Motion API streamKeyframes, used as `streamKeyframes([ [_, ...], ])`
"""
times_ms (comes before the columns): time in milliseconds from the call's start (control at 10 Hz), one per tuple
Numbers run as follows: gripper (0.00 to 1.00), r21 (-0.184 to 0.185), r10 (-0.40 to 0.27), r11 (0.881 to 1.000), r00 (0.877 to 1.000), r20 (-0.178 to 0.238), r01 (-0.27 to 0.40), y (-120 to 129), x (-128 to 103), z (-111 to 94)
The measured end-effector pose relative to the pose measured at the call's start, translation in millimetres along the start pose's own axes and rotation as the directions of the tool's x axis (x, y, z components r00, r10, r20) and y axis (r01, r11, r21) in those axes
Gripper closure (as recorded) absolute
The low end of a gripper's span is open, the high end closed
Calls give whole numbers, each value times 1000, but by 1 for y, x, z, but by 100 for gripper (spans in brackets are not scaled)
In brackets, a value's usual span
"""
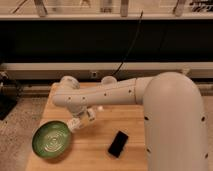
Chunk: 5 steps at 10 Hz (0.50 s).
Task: Place the bottle in the ceramic bowl
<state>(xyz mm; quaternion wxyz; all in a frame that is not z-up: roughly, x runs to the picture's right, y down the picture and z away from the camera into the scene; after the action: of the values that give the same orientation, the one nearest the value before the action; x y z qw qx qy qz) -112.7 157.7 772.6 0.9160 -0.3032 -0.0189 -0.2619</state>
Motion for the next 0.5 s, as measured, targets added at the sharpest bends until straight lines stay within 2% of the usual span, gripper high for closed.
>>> streamKeyframes([
  [500, 100, 26, -24, 999, 999, 42, 23, -4, -4, -26],
])
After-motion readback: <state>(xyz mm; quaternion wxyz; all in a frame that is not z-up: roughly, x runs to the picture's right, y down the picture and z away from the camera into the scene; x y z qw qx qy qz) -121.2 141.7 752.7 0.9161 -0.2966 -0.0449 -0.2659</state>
